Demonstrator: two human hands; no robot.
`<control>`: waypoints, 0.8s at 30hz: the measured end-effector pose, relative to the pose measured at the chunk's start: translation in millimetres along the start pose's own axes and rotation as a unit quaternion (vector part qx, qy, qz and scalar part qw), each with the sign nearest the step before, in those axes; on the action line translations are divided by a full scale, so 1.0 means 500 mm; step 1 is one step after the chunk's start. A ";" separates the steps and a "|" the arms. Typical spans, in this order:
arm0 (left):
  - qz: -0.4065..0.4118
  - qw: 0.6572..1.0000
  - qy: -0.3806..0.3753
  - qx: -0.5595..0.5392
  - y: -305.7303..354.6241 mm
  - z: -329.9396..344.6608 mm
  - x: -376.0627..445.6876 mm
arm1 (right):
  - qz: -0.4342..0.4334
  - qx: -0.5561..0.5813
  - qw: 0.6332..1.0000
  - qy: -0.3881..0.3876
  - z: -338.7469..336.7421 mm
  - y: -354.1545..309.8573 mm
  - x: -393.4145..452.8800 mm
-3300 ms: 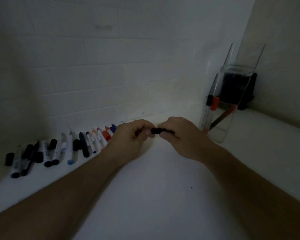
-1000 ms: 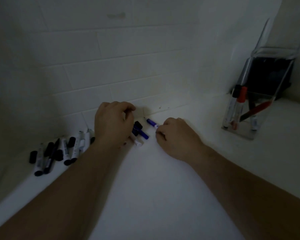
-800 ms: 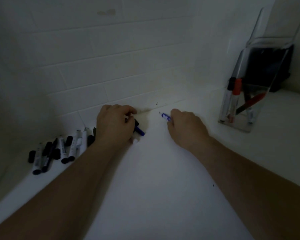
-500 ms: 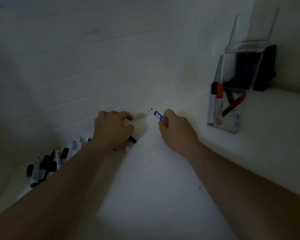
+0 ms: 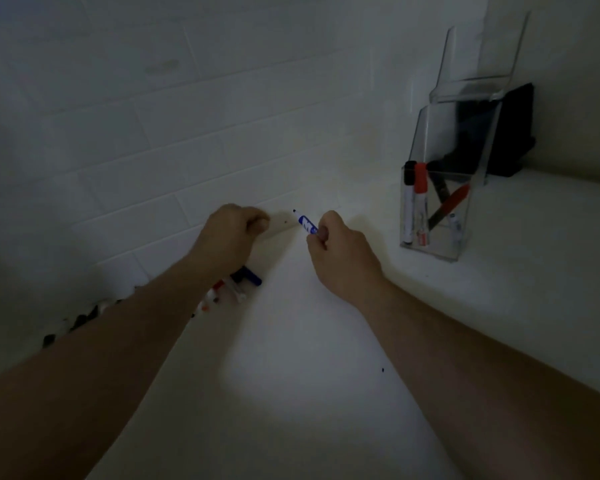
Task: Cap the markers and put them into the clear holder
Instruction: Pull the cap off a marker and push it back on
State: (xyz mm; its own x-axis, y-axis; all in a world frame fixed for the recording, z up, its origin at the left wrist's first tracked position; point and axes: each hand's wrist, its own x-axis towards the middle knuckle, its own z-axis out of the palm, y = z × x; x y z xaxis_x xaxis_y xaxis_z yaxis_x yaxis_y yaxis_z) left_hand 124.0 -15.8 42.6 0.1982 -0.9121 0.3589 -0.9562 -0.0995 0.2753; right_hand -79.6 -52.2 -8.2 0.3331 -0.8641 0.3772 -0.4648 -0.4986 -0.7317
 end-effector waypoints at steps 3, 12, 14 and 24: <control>0.015 0.995 0.061 -0.081 0.017 -0.005 -0.048 | -0.024 0.032 0.999 0.000 0.003 0.002 0.001; -0.095 0.948 0.127 -0.276 -0.019 -0.020 -0.142 | -0.079 -0.120 0.989 0.030 0.024 0.018 0.009; -0.090 0.943 0.093 -0.306 -0.012 -0.026 -0.152 | -0.090 -0.090 0.992 0.018 0.028 0.023 0.011; -0.044 0.979 0.050 -0.190 -0.028 0.001 -0.148 | -0.094 -0.096 0.991 0.013 0.023 0.001 -0.005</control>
State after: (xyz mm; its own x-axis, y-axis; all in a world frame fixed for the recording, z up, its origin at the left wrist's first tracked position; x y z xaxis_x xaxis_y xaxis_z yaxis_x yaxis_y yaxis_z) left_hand 122.5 53.0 11.7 0.3145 -0.8613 0.3991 -0.7885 -0.0030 0.6150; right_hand -71.2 -49.8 -16.0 0.4096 -0.7545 0.5129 -0.5446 -0.6532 -0.5260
